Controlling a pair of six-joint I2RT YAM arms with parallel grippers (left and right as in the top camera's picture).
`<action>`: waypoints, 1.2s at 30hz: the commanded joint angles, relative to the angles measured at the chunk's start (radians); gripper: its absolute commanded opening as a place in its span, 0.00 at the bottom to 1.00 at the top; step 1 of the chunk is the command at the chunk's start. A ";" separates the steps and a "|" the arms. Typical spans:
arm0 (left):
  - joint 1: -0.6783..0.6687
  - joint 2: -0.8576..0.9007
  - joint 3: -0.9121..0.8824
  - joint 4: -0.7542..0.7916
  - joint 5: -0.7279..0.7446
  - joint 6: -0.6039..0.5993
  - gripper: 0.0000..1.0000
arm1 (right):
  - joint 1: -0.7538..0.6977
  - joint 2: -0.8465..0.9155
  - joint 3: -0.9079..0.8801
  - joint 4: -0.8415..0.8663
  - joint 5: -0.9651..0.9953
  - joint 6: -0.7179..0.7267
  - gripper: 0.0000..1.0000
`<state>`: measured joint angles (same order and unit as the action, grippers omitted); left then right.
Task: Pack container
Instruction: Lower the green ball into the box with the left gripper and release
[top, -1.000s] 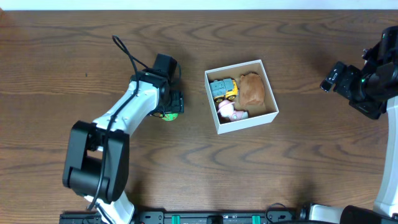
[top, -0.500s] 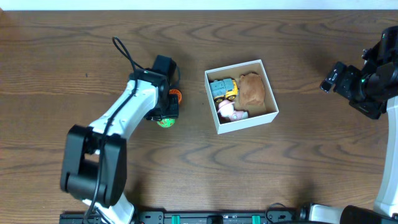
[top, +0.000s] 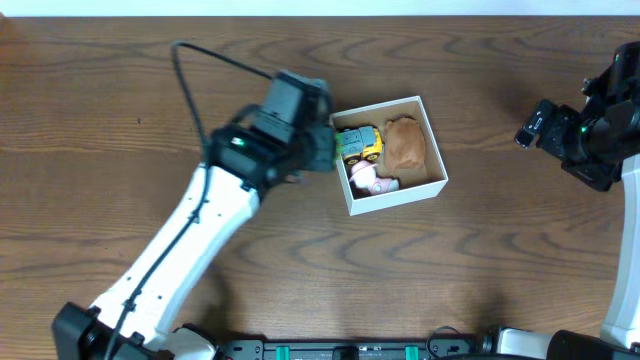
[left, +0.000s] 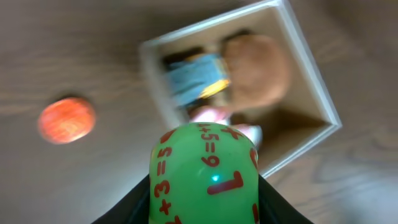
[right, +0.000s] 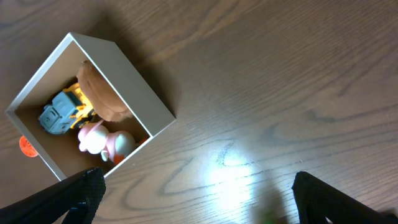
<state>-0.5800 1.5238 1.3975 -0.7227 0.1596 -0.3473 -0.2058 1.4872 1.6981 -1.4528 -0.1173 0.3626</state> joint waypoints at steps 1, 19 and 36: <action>-0.074 0.052 0.003 0.043 -0.013 -0.018 0.35 | -0.003 -0.019 0.000 0.001 -0.003 -0.011 0.99; -0.131 0.309 0.003 0.051 -0.069 -0.017 0.58 | -0.003 -0.019 0.000 0.000 -0.002 -0.012 0.99; -0.124 0.241 0.066 -0.013 -0.070 0.029 0.94 | -0.003 -0.019 0.000 0.001 -0.002 -0.012 0.99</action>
<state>-0.7128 1.8111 1.4246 -0.7334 0.1043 -0.3389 -0.2054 1.4872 1.6981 -1.4513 -0.1169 0.3626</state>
